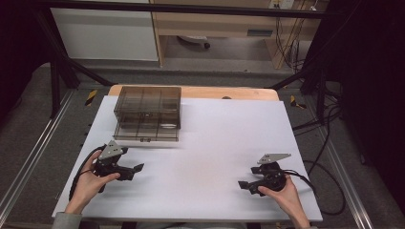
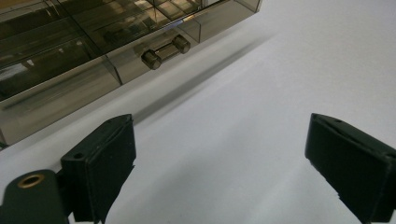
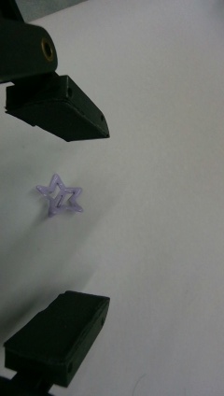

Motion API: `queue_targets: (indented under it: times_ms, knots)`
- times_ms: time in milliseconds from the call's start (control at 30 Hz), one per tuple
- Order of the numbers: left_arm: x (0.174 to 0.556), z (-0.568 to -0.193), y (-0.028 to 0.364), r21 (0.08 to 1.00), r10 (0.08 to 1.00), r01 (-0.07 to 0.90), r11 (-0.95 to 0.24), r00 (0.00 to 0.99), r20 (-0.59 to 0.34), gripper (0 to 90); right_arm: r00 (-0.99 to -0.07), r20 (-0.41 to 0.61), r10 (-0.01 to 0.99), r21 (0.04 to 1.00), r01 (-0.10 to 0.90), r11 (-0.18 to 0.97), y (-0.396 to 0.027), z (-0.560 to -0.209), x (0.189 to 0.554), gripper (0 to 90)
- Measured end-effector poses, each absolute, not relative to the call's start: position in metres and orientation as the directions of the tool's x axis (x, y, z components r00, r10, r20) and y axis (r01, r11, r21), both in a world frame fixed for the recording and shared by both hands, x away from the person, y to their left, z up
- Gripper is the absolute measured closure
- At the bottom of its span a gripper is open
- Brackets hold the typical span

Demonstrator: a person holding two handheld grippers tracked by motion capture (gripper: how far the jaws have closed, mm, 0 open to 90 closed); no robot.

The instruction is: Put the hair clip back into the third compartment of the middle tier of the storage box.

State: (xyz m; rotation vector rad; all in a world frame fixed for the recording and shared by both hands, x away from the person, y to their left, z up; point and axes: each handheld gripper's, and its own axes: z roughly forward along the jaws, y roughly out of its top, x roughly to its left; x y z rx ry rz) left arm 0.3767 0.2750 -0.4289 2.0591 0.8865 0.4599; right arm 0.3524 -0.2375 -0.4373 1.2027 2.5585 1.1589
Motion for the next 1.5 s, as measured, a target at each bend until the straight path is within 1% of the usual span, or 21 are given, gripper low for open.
queue_targets:
  times_ms: [100, 367, 533, 700, 1133, 1367, 1500]
  knots:
    - [0.3766, -0.4284, 0.2754, 0.808, 0.729, 0.425, -0.408, 0.684, 0.009, 8.5, -0.687, 0.228, 0.690, 0.660, 0.630, 0.409, -0.2364, -0.4385, 0.3506, 16.9]
    - [0.3765, -0.4287, 0.2748, 0.806, 0.730, 0.425, -0.411, 0.684, 0.012, 8.4, -0.689, 0.226, 0.688, 0.665, 0.626, 0.408, -0.2366, -0.4371, 0.3491, 25.1]
    - [0.3763, -0.4287, 0.2745, 0.805, 0.729, 0.424, -0.415, 0.684, 0.016, 8.5, -0.685, 0.228, 0.692, 0.657, 0.633, 0.410, -0.2361, -0.4377, 0.3489, 27.8]
    - [0.3763, -0.4289, 0.2743, 0.804, 0.729, 0.423, -0.417, 0.684, 0.018, 8.5, -0.685, 0.224, 0.693, 0.649, 0.636, 0.419, -0.2364, -0.4377, 0.3486, 35.6]
    - [0.3763, -0.4290, 0.2738, 0.805, 0.728, 0.421, -0.418, 0.685, 0.019, 8.5, -0.677, 0.212, 0.705, 0.631, 0.645, 0.430, -0.2372, -0.4377, 0.3465, 52.0]
    - [0.3765, -0.4295, 0.2735, 0.803, 0.727, 0.423, -0.420, 0.686, 0.019, 8.4, -0.684, 0.216, 0.697, 0.614, 0.650, 0.447, -0.2360, -0.4393, 0.3463, 59.1]
    - [0.3764, -0.4296, 0.2733, 0.803, 0.727, 0.422, -0.421, 0.687, 0.019, 8.5, -0.684, 0.216, 0.697, 0.610, 0.652, 0.450, -0.2354, -0.4401, 0.3465, 59.9]
